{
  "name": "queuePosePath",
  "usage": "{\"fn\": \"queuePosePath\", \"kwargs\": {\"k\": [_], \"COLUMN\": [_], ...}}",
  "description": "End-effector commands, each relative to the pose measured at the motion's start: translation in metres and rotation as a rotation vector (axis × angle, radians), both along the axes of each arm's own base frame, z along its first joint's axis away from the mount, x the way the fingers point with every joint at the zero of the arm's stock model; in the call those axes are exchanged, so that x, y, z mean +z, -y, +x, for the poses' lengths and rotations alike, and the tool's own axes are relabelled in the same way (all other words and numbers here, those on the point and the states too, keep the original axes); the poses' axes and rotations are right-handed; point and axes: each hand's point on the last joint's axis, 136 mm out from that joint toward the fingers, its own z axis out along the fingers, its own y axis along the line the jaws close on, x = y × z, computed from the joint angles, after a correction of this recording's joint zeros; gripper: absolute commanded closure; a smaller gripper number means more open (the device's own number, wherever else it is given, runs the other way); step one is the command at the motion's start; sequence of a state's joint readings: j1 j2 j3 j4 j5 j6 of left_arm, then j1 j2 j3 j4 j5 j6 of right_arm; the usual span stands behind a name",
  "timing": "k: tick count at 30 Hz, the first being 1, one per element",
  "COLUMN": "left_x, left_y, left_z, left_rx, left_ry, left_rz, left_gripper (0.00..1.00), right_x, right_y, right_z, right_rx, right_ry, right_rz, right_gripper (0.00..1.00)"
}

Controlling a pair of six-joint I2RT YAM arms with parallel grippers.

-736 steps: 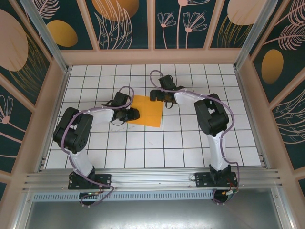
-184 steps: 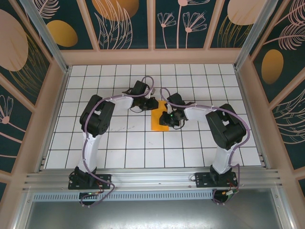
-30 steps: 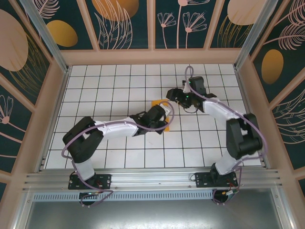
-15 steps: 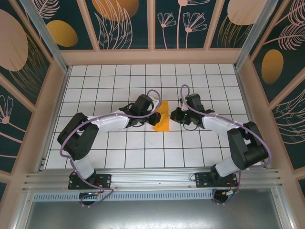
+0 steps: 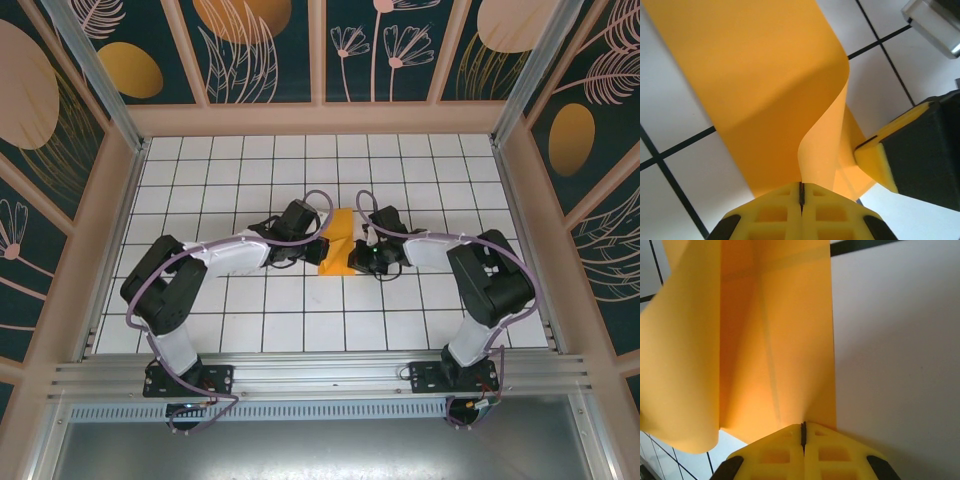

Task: Fold a paper plane with a square sheet of paper (fold left side to right side)
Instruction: Fold the triangle a second time at the center of the table.

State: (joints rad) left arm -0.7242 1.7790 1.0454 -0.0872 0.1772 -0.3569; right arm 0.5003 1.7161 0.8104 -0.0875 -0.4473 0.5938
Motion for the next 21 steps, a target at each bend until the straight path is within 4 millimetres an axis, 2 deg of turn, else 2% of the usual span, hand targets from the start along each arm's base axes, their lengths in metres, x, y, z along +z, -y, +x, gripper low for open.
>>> {"fn": "queuePosePath", "kwargs": {"k": [1,14,21], "left_x": [-0.009,-0.031,-0.036], "left_y": [-0.007,-0.006,-0.008], "left_z": [0.01,0.032,0.035], "left_rx": [0.015,0.04,0.043], "left_ry": [0.008,0.04,0.042], "left_rz": [0.056,0.127,0.147], "left_gripper": [1.0,1.0,1.0], "right_x": [-0.008,-0.013,-0.015], "right_y": [0.001,0.001,0.003], "right_z": [-0.007,-0.011,-0.013], "right_rx": [0.002,0.027,0.031], "right_ry": [-0.061,-0.074,-0.083], "right_rz": [-0.028,-0.055,-0.067], "right_gripper": [1.0,1.0,1.0]}}
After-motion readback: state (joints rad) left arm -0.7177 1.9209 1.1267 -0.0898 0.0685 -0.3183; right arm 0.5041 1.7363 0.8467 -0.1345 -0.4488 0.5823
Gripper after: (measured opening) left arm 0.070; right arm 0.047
